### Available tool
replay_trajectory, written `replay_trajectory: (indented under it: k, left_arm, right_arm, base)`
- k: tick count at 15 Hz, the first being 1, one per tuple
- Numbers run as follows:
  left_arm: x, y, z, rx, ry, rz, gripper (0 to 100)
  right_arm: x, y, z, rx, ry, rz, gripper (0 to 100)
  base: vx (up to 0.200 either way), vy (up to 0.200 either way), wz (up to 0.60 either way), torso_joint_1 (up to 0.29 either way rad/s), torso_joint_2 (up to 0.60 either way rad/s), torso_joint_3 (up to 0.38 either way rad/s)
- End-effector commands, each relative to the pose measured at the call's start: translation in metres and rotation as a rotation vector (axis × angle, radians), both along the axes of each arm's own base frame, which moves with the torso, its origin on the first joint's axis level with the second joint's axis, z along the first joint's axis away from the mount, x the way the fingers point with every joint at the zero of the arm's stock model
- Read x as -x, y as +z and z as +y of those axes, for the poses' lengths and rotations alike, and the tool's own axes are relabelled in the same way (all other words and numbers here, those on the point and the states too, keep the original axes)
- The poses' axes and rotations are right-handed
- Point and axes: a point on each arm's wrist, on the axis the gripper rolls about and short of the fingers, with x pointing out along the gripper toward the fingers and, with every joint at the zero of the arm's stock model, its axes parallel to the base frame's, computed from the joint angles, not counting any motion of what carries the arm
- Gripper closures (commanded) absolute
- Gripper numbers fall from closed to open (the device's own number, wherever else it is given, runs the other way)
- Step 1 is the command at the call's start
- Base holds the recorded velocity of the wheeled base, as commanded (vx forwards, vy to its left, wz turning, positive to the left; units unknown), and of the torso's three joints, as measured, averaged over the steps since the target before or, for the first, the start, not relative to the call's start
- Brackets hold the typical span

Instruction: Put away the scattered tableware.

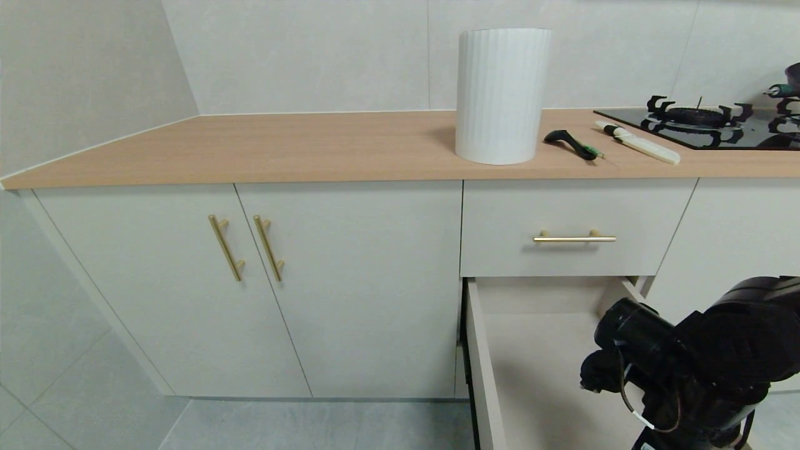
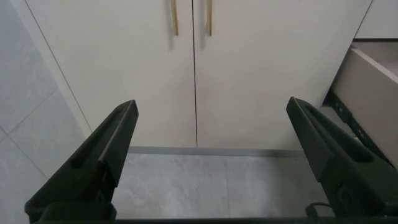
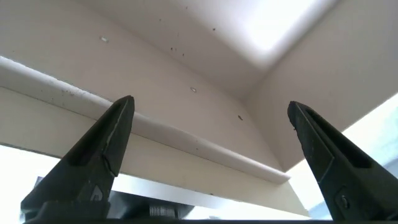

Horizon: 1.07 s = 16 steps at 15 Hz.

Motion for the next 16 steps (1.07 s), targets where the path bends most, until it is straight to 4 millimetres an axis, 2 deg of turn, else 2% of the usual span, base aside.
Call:
replay_trajectory:
  k: [1, 4, 7, 9, 11, 14, 16]
  left_arm:
    - [0.000, 0.000, 0.000, 0.000, 0.000, 0.001, 0]
    - [0.000, 0.000, 0.000, 0.000, 0.000, 0.001, 0]
    - [0.000, 0.000, 0.000, 0.000, 0.000, 0.001, 0]
    - [0.000, 0.000, 0.000, 0.000, 0.001, 0.001, 0]
    - [0.000, 0.000, 0.000, 0.000, 0.000, 0.001, 0]
    - [0.000, 0.000, 0.000, 0.000, 0.001, 0.001, 0]
    - [0.000, 0.000, 0.000, 0.000, 0.000, 0.001, 0]
  right_arm:
    - [0.002, -0.001, 0.003, 0.004, 0.016, 0.007, 0]
    - [-0.004, 0.004, 0.007, -0.017, 0.005, -0.027, 0]
    - [-0.017, 0.039, 0.011, -0.153, -0.196, -0.191, 0]
    - [-0.026, 0.067, 0.005, -0.304, -0.299, -0.312, 0]
    - [-0.033, 0.086, -0.009, -0.419, -0.350, -0.446, 0]
    - [-0.037, 0.099, -0.025, -0.459, -0.396, -0.548, 0]
    - [-0.037, 0.099, -0.026, -0.457, -0.401, -0.555, 0]
  base:
    - [0.000, 0.000, 0.00, 0.000, 0.00, 0.000]
    - [0.000, 0.000, 0.00, 0.000, 0.00, 0.000]
    - [0.000, 0.000, 0.00, 0.000, 0.00, 0.000]
    - [0.000, 0.000, 0.00, 0.000, 0.00, 0.000]
    - [0.000, 0.000, 0.00, 0.000, 0.00, 0.000]
    - [0.000, 0.000, 0.00, 0.000, 0.00, 0.000]
    - [0.000, 0.000, 0.00, 0.000, 0.00, 0.000]
